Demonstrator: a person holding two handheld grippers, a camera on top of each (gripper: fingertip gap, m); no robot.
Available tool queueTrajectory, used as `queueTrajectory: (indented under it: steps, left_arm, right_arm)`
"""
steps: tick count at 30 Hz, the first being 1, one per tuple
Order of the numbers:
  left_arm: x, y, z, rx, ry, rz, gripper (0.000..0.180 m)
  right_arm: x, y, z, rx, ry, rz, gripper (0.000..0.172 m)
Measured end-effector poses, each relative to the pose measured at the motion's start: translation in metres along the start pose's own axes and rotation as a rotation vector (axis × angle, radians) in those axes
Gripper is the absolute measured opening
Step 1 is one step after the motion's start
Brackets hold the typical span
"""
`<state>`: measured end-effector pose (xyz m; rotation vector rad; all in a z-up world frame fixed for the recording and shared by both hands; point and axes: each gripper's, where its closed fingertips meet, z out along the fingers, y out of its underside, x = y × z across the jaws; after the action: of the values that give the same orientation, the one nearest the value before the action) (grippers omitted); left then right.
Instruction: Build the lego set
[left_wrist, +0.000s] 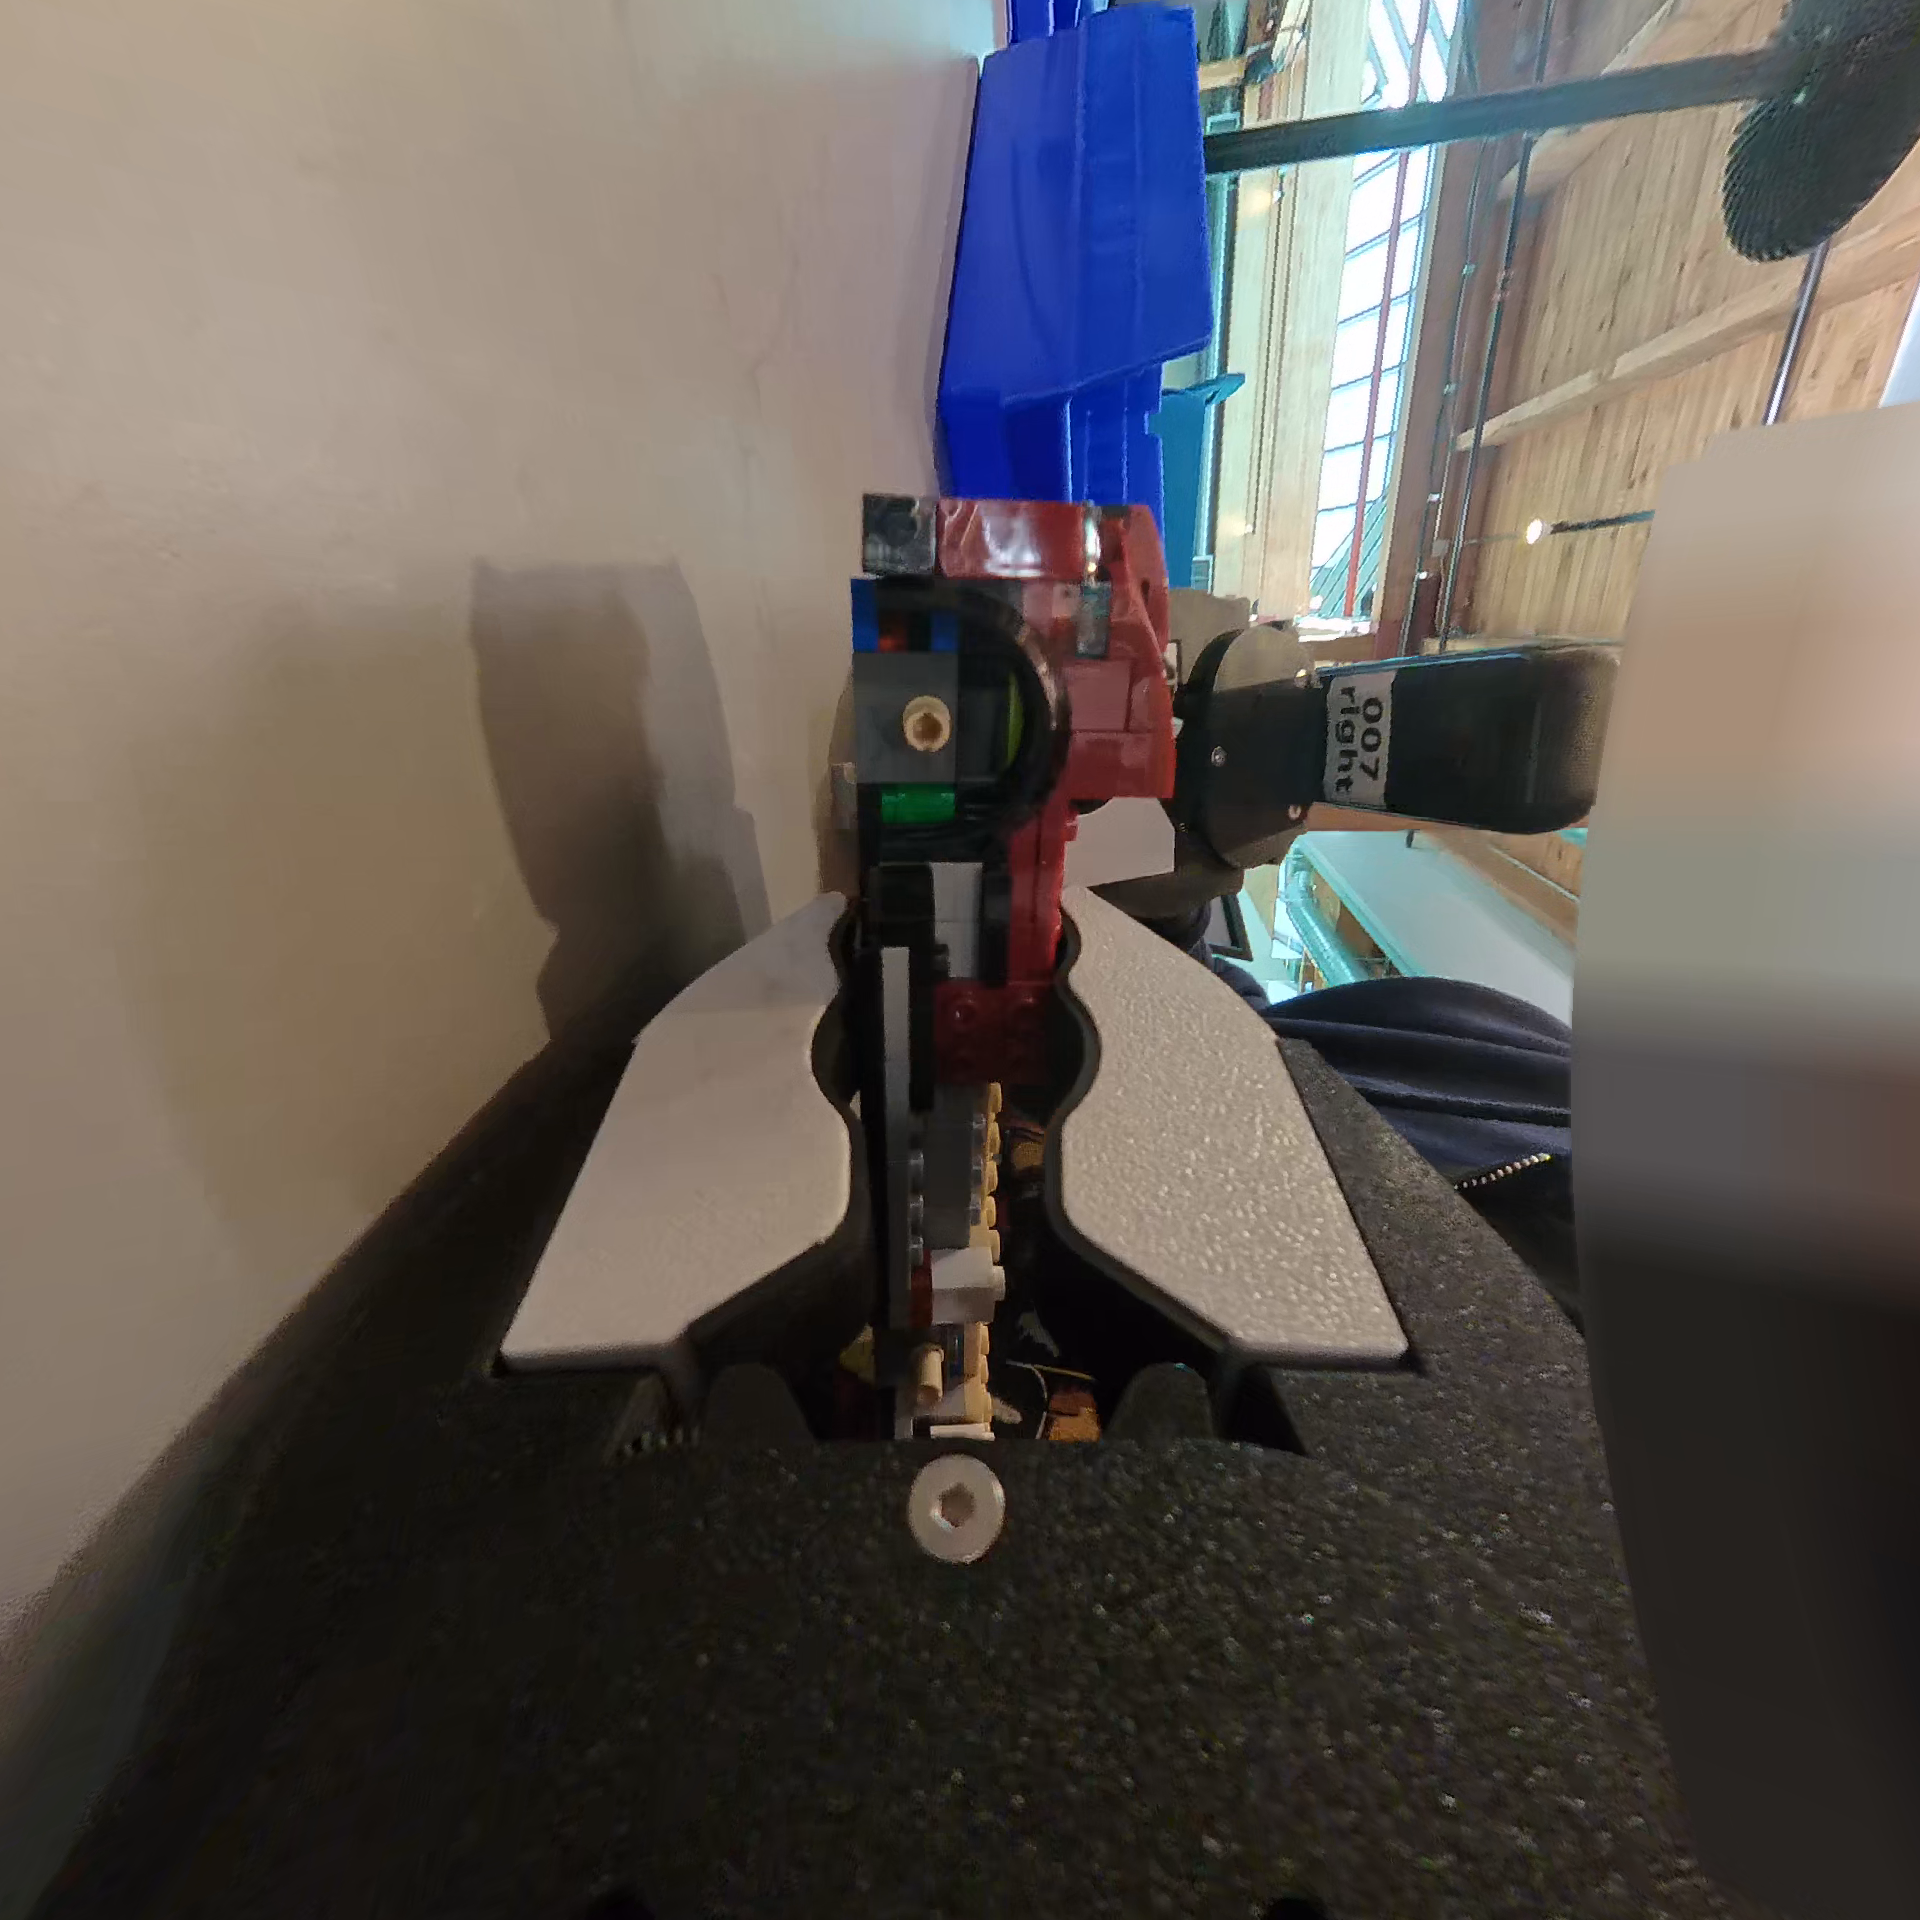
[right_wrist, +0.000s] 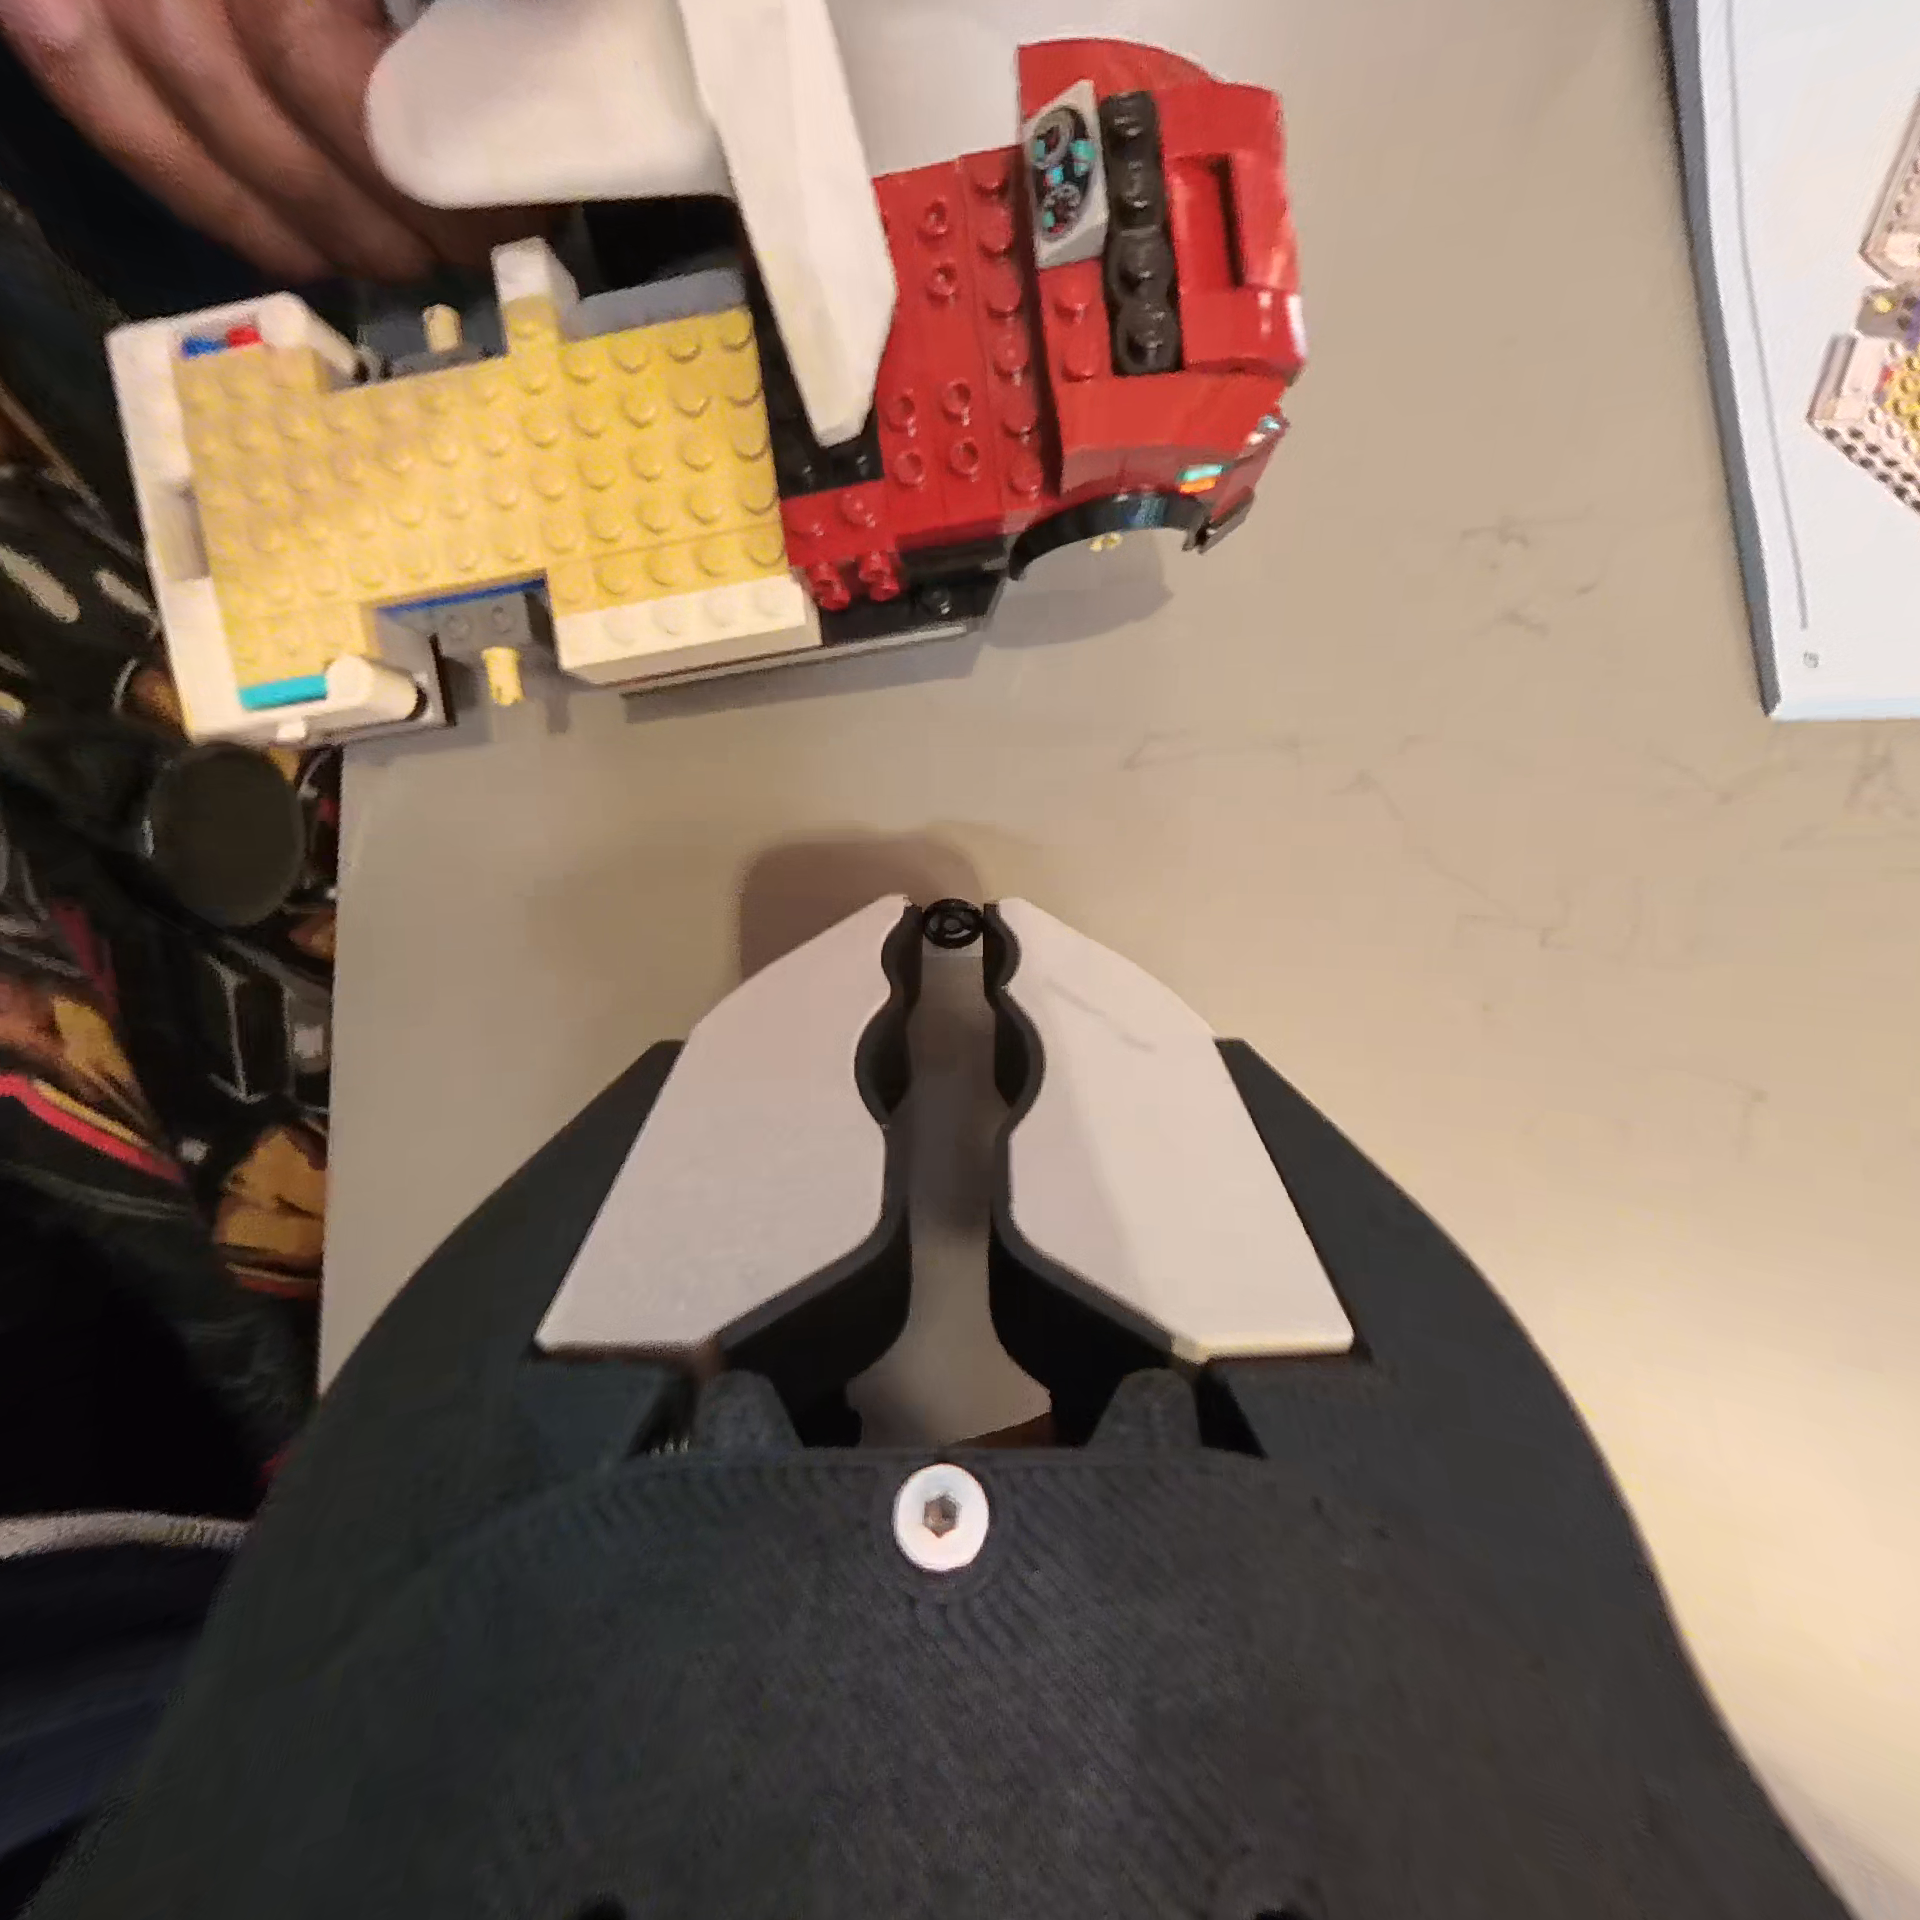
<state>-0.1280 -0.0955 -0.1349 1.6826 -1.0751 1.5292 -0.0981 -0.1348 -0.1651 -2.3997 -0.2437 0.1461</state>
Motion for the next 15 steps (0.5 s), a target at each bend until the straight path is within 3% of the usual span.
queueTrajectory:
  steps: [1, 10, 15]
  left_arm:
    - [0.000, -0.001, 0.000, 0.012, 0.005, -0.008, 0.032]
    - [-0.001, -0.007, 0.008, 0.119, 0.012, -0.053, 0.032]
    - [-0.003, -0.012, 0.010, 0.183, 0.005, -0.089, 0.032]
  right_arm:
    - [0.003, -0.001, 0.000, 0.008, 0.014, 0.040, 0.011]
    - [0.012, -0.071, -0.021, 0.371, -0.007, 0.577, 0.011]
    - [0.008, -0.085, -0.006, 0.390, 0.043, 0.693, 0.011]
